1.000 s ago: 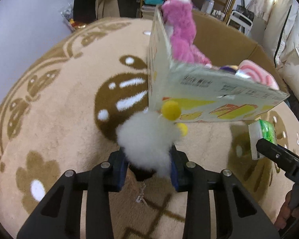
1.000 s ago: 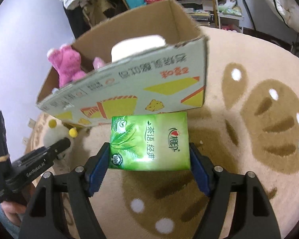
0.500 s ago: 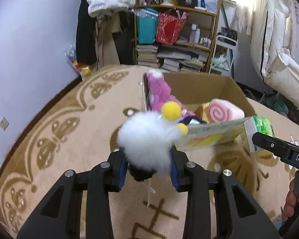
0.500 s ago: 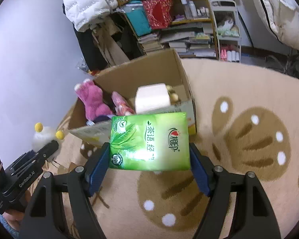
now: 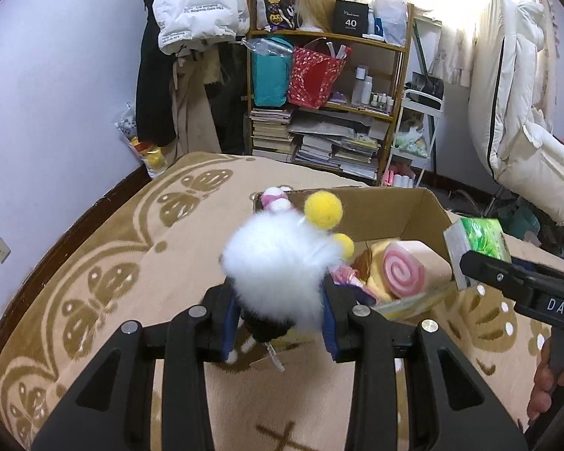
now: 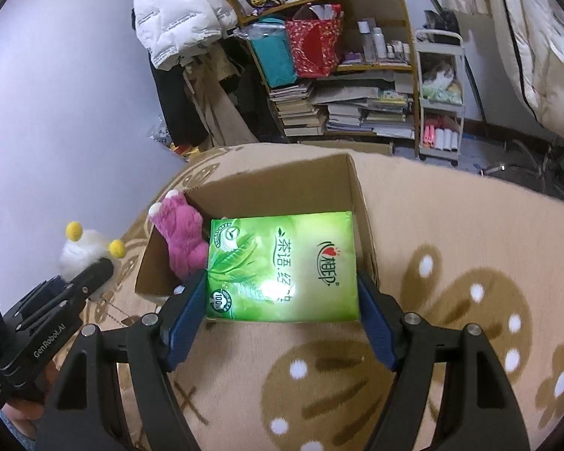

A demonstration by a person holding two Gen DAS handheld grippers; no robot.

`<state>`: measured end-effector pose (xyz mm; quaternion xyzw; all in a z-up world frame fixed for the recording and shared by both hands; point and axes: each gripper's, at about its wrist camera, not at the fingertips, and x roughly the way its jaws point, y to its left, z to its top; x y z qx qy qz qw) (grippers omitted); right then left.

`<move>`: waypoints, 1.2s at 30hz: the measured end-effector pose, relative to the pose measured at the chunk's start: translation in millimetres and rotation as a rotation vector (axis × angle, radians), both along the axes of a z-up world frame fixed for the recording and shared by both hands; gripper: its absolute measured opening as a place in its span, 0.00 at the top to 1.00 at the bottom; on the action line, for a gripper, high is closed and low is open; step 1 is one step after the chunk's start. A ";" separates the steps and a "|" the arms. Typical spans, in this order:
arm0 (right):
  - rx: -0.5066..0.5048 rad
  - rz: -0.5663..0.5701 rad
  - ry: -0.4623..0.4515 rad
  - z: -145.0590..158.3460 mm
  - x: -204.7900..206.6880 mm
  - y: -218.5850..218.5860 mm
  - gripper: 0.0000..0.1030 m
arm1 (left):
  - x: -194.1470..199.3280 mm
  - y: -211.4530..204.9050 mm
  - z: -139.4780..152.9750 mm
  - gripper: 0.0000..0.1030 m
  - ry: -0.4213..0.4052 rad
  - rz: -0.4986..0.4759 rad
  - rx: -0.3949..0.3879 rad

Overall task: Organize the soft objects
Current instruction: 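Carry both items over the box and release them inside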

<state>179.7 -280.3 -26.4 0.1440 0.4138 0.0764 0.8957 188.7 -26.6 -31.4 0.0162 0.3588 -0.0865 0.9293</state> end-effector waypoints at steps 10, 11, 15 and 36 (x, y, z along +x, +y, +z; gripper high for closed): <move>-0.025 0.004 0.029 -12.5 32.3 4.5 0.23 | 25.9 -11.4 -8.4 0.66 0.016 -0.022 0.010; -0.025 0.004 0.034 -14.1 34.5 4.4 0.23 | 28.3 -13.5 -9.7 0.66 0.017 -0.025 0.016; -0.022 0.006 0.048 -19.7 40.5 3.1 0.23 | 34.3 -22.2 -14.2 0.66 0.023 -0.039 0.026; 0.106 -0.024 0.066 -31.6 39.3 -6.6 0.22 | 39.0 -34.4 -38.1 0.62 0.106 -0.038 0.037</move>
